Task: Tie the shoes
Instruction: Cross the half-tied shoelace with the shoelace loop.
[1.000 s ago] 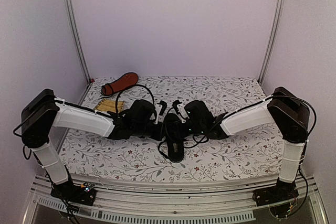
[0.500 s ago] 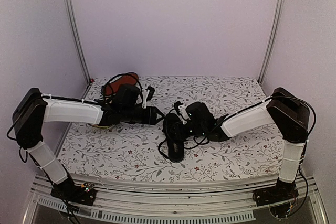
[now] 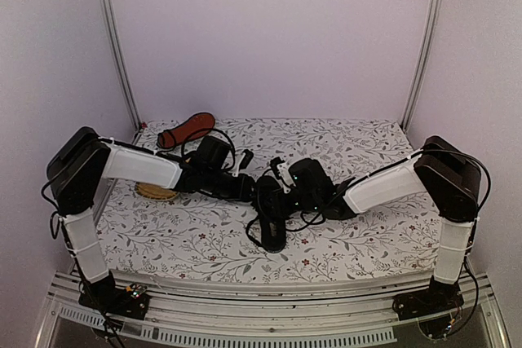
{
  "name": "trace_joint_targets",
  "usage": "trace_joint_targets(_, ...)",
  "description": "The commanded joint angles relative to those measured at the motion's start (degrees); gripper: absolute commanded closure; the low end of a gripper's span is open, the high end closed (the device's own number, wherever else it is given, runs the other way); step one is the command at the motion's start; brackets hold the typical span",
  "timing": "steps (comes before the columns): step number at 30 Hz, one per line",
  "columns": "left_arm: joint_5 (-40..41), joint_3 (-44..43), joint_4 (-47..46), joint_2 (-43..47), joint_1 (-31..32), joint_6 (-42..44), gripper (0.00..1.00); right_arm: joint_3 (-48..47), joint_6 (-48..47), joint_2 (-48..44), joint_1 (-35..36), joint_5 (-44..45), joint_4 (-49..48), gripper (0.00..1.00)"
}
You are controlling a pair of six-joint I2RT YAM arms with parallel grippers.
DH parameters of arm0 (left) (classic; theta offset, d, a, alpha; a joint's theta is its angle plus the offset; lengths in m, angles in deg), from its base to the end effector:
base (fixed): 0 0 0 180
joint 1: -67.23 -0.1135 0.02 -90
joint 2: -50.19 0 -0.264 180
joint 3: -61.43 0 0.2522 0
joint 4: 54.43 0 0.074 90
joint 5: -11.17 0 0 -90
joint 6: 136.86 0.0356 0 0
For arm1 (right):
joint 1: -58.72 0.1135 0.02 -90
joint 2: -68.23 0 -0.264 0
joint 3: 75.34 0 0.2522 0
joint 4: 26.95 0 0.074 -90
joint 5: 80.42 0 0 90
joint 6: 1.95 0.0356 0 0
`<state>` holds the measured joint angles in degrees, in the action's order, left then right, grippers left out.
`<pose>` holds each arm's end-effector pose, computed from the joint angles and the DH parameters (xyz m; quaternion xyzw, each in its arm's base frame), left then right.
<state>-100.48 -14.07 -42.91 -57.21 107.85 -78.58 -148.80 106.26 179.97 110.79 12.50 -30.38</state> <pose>0.2881 -0.2644 0.1585 0.1440 0.8937 -0.3685 0.2117 0.2508 0.3189 0.1399 -0.2468 0.8511 0.2479 0.3914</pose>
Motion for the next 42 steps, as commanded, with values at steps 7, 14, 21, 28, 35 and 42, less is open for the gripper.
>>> trace_joint_targets(7,-6.1,0.84,-3.82,-1.41,-1.06,-1.4,0.64,0.47,0.24,-0.91,-0.12,0.94,-0.65,0.6)
trace_joint_targets(14,-10.72,2.35,-9.12,-2.63,-1.25,-3.31,0.69,0.46,0.24,-0.93,-0.12,0.95,-0.65,0.6)
trace_joint_targets(21,-13.53,4.17,-12.66,-2.72,-1.18,-3.99,0.75,0.46,0.24,-0.92,-0.13,0.93,-0.74,0.6)
trace_joint_targets(28,-15.1,5.82,-15.27,-1.57,-1.0,-4.21,0.74,0.46,0.2,-0.87,-0.11,0.95,-0.72,0.6)
trace_joint_targets(35,-10.67,6.97,-12.82,2.84,-3.91,-3.33,0.56,0.88,0.28,-1.17,-0.12,1.18,-0.61,0.59)
trace_joint_targets(42,-8.91,5.72,-11.12,1.4,-5.7,-4.95,0.5,1.02,0.41,-1.22,-0.07,1.3,-0.73,0.59)
